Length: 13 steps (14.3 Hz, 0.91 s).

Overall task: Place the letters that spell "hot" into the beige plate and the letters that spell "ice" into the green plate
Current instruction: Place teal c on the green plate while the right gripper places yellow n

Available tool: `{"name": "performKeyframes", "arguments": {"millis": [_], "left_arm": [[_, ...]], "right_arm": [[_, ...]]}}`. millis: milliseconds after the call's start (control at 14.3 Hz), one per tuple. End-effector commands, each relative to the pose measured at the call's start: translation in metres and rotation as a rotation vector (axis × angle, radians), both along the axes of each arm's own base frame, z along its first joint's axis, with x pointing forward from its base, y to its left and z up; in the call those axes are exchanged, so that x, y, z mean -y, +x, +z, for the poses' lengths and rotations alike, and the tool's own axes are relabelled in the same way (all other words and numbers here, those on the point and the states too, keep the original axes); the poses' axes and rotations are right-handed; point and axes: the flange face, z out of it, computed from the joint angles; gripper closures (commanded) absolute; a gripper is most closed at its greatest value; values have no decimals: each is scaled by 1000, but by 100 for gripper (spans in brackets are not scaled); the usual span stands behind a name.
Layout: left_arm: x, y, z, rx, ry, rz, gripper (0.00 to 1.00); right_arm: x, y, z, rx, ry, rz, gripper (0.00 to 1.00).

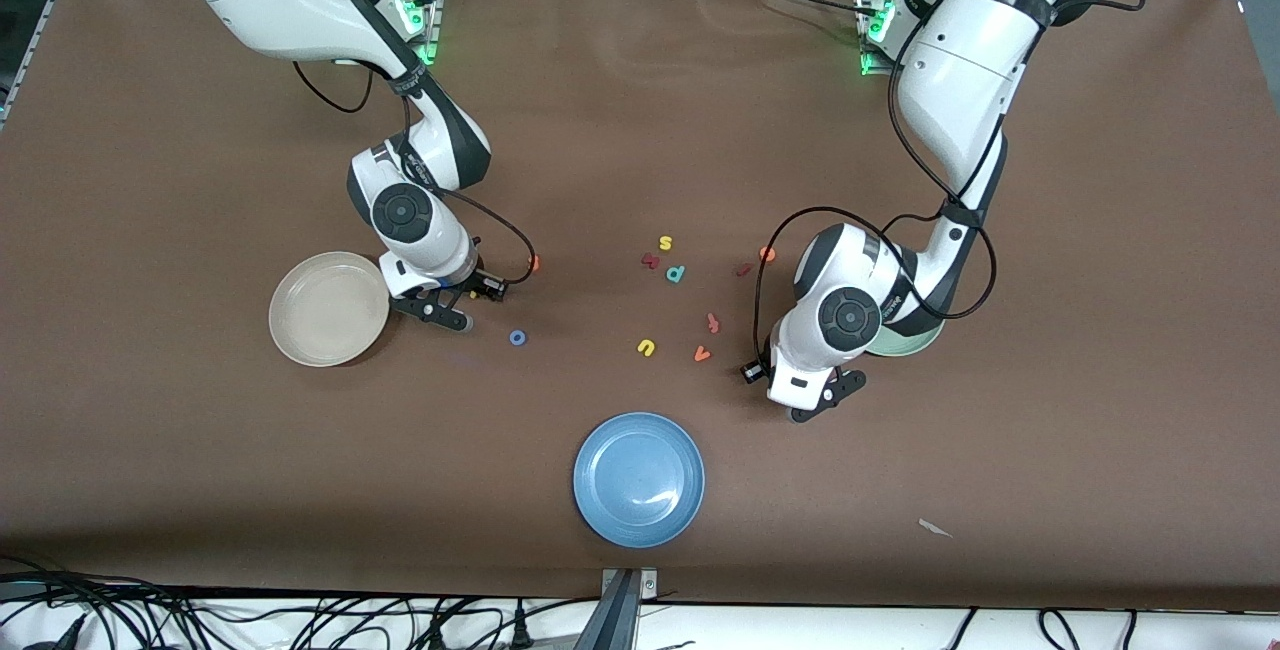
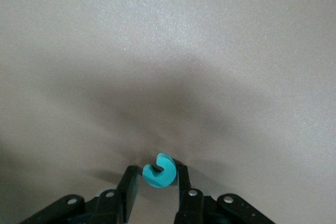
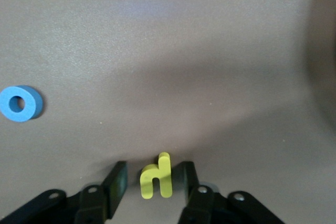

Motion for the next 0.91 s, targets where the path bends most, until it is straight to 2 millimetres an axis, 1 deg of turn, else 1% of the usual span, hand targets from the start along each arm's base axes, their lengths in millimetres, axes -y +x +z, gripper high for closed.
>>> {"name": "performKeyframes", "arguments": {"millis": [0,70,140,210,280,350,490,560,630,770,840], "left_arm": [[3,-1,-5,15,20,-1,69],[2,0,-5,15,20,-2,72],[-3,3,-4,18,22,2,77],[-3,3,-4,18,23,0,79],[3,0,-3,20,21,-11,80],[4,0,-1,22,20,-11,80],[4,2,8,26,21,-10,82],[2,3,20,28,19,-14,82],[3,1,30,4,26,-29,82],[1,-2,55,-30,38,-39,82],[-4,-5,52,-43,43,-78,84]], "right_arm": [[1,0,-9,1,-9,-3,63],[0,-1,-10,-1,-9,-1,66],[0,-2,-11,-1,-9,-1,70],[0,-2,-11,-1,-9,-1,73],[0,-2,-11,-2,-9,-1,75],[0,-2,-11,-2,-9,-1,76],[-1,-1,-9,2,-7,2,80],[-1,-1,-7,2,-8,3,80],[-2,1,-3,9,-5,11,82],[-3,8,18,26,-9,28,85],[1,14,31,16,-26,53,87]]}}
